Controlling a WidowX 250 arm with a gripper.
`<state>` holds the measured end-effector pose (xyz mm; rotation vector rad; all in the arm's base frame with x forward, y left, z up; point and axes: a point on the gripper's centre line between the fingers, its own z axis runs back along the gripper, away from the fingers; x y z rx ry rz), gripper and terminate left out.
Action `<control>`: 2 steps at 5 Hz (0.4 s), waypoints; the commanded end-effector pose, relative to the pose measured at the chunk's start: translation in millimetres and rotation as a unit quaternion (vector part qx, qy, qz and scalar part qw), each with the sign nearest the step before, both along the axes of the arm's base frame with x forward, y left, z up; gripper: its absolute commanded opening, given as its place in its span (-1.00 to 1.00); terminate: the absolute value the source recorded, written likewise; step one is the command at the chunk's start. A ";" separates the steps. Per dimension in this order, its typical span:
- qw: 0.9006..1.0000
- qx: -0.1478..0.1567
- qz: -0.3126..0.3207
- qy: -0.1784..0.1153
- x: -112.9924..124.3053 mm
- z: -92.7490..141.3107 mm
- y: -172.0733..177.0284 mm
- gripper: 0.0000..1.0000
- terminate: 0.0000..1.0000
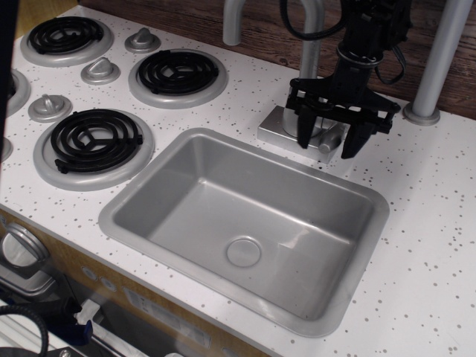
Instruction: Lever vertical to front
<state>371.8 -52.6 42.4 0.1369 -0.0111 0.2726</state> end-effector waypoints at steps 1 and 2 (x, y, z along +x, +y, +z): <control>0.999 0.019 0.019 -0.023 -8.8 47.2 -3.8 1.00 -1.00; 0.999 0.024 0.028 -0.015 -21.3 50.4 -2.3 1.00 -1.00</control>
